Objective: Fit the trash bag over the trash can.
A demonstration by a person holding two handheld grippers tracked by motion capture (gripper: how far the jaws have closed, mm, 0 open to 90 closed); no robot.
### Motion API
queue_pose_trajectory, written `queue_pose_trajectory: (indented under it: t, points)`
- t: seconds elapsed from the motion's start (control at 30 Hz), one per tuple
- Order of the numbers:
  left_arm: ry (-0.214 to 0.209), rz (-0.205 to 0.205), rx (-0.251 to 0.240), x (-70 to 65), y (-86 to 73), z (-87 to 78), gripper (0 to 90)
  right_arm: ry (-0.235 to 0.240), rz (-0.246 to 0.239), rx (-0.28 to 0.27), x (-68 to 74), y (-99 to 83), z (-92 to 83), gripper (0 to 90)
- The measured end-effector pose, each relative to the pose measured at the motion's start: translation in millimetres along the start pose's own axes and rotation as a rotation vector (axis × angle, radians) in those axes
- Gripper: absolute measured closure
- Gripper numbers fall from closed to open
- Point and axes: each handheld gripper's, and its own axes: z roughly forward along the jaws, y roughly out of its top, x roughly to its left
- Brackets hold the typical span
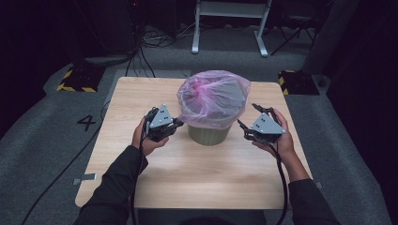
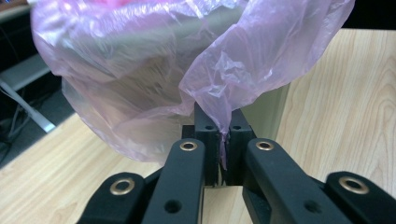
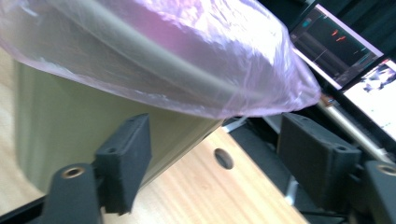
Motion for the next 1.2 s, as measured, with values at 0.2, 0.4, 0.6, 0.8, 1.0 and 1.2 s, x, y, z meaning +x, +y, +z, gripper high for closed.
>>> queue_pose_trajectory:
  t: [0.2, 0.4, 0.6, 0.8, 1.0, 1.2]
  points:
    - [-0.006, 0.023, -0.020, -5.0, 6.8, -6.5, 85.9, 0.013, -0.039, -0.026, 2.9, 8.3, -0.6, 40.8]
    - [-0.026, 0.052, -0.013, -10.8, 10.9, -6.1, 88.5, 0.052, -0.071, -0.059, 3.8, 12.1, -7.1, 58.9]
    - [-0.048, 0.080, -0.024, -21.7, 17.5, -4.9, 89.1, 0.116, -0.063, -0.104, 11.8, 13.7, -14.3, 46.9]
    - [-0.085, 0.112, -0.022, -33.4, 22.3, -2.0, 89.2, 0.077, -0.068, -0.145, 30.5, 18.8, -19.5, 27.0]
    - [-0.115, 0.147, -0.005, -42.3, 26.6, 1.5, 89.5, 0.051, -0.059, -0.188, 35.0, 27.4, -22.8, 26.2]
    - [-0.137, 0.183, 0.018, -49.1, 33.7, 4.9, 89.5, 0.036, -0.060, -0.207, 37.0, 34.7, -23.8, 30.0]
